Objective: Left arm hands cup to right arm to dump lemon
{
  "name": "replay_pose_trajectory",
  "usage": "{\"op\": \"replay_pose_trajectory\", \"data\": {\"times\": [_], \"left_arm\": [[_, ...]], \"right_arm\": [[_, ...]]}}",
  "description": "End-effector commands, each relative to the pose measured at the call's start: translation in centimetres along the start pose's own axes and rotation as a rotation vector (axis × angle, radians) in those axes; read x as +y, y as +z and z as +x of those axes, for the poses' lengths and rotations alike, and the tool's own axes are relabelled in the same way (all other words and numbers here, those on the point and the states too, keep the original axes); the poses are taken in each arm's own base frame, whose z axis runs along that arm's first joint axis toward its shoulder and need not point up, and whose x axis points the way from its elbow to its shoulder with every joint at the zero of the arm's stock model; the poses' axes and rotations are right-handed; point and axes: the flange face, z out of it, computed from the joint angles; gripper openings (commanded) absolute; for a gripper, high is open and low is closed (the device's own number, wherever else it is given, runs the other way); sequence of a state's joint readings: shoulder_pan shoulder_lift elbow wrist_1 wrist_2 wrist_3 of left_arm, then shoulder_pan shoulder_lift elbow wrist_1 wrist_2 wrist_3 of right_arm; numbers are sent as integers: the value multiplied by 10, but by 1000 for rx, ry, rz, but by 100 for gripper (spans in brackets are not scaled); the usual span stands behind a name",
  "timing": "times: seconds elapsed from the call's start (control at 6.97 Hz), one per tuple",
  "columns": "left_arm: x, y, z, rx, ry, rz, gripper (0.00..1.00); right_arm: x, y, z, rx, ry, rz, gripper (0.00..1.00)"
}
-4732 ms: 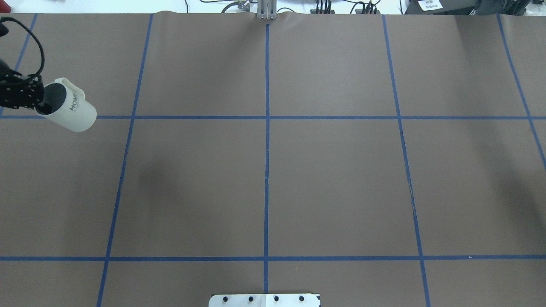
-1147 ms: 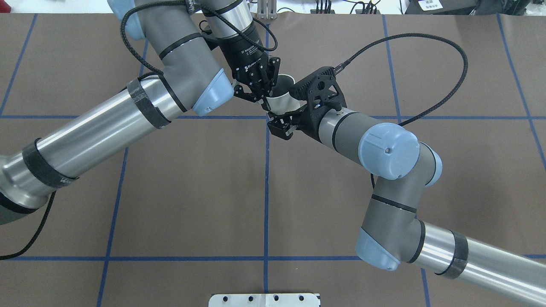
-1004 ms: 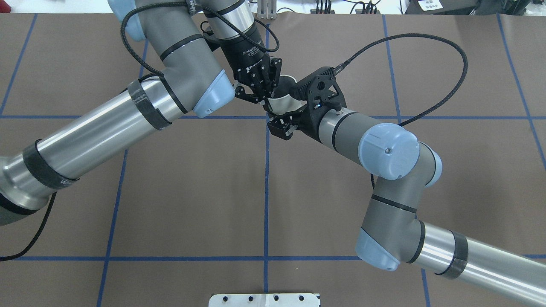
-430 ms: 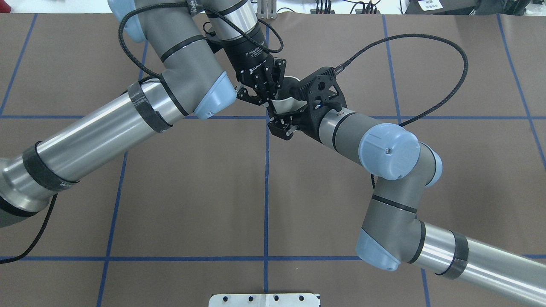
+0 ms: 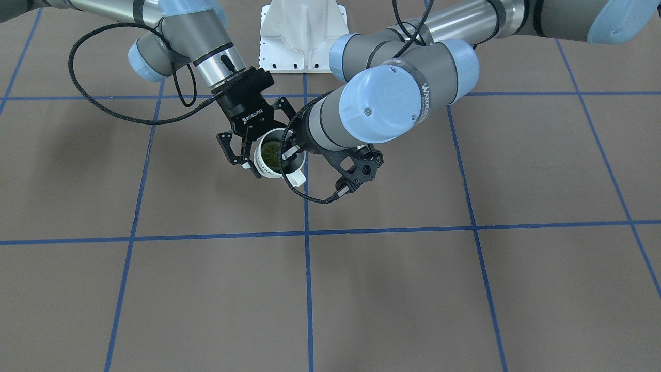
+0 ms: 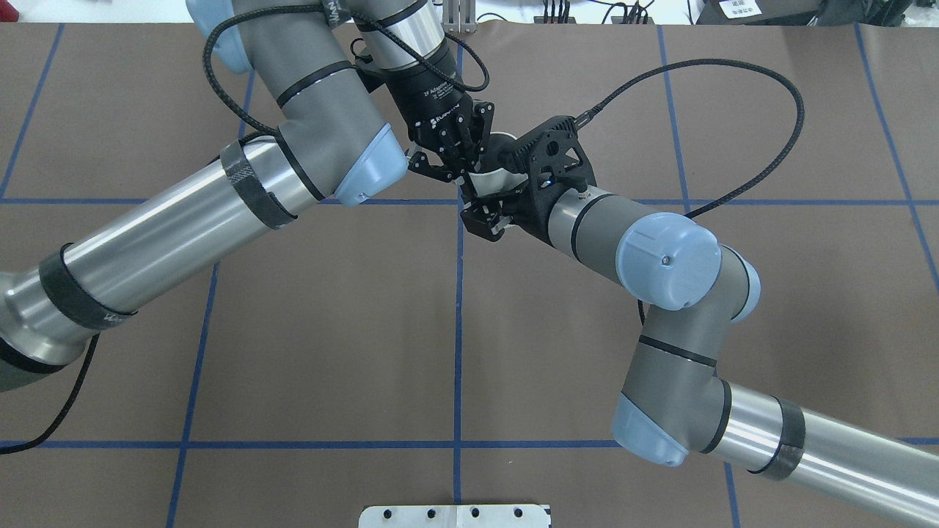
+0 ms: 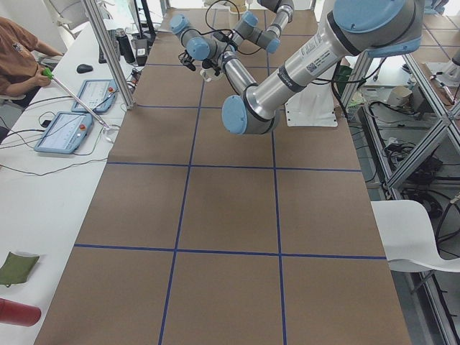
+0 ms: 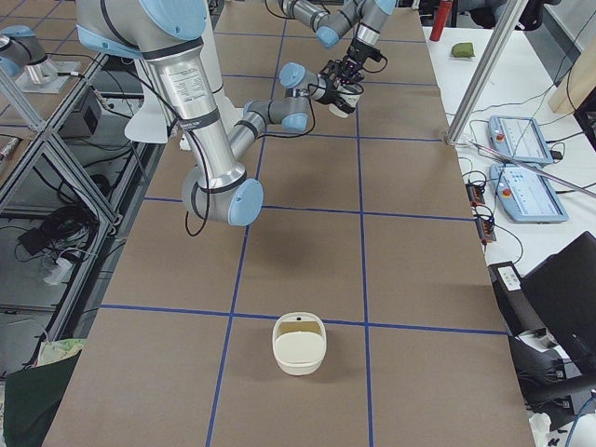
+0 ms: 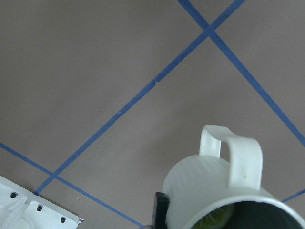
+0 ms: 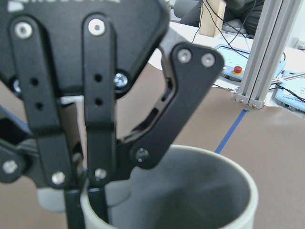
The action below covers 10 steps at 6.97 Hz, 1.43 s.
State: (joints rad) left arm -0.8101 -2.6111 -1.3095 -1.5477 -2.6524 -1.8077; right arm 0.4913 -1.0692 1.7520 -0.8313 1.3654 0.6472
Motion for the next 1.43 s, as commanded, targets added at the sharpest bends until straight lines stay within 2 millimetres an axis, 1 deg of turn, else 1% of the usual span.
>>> {"op": "replay_pose_trajectory", "data": {"times": [0.0,0.14,0.29,0.43,0.57,0.72,0.86,1.0,1.15,1.29], "left_arm": [[1,0,-1,-1,2,-8,0],[1,-2,-2,19,54,-9,83],[3,-5,-3,60,114,-17,100],[0,-8,-4,66,116,-15,100],[-4,-16,-4,75,112,-8,100],[-12,-31,-3,91,107,5,100],[-22,-53,-3,117,110,29,100],[-34,-78,-3,148,99,62,100],[-44,-97,-5,169,87,81,100],[-58,-103,-11,173,68,91,100]], "right_arm": [[-5,-2,-4,-9,28,8,24],[-1,-1,-5,-9,62,1,0],[-1,-1,-5,-9,62,-2,0],[0,-1,-4,-9,60,-2,0],[2,-1,-3,-9,59,-6,0],[0,-3,-1,-8,59,-3,0],[-2,-4,4,-1,61,3,0],[-3,-12,19,21,64,12,0],[6,-36,69,84,67,15,0],[8,-58,122,163,72,24,0]]}}
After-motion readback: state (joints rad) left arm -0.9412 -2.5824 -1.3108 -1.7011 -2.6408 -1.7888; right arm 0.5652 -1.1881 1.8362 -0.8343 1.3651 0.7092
